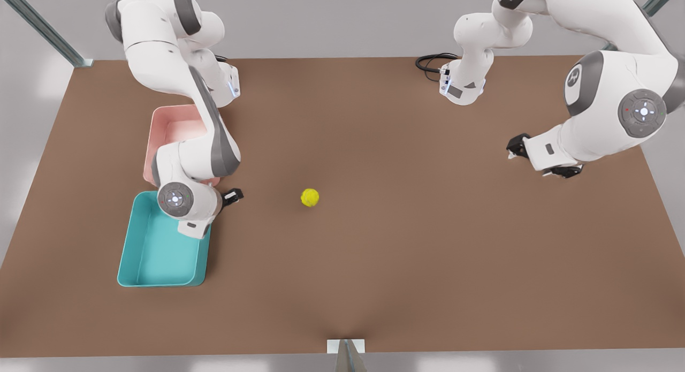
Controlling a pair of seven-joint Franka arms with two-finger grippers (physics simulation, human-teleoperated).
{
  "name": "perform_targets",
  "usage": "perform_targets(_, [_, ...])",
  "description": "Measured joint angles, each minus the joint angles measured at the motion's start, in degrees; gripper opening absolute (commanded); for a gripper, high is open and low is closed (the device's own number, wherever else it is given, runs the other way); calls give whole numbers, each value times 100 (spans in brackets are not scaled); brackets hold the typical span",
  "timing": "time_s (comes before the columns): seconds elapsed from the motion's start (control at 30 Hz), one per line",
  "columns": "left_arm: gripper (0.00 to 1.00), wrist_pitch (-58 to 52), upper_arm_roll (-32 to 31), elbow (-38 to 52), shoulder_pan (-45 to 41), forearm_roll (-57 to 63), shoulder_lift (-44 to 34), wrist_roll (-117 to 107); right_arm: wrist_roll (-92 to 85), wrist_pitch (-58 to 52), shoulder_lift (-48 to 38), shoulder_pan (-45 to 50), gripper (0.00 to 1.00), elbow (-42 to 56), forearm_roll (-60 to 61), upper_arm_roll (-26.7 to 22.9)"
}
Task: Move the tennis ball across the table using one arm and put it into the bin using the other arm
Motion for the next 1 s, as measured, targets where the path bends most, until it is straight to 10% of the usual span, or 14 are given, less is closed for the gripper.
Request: perform_targets(1.0, [100,-166,-27,-99,266,-607,143,-4192,3789,4644,32,1728,100,-2719,681,129])
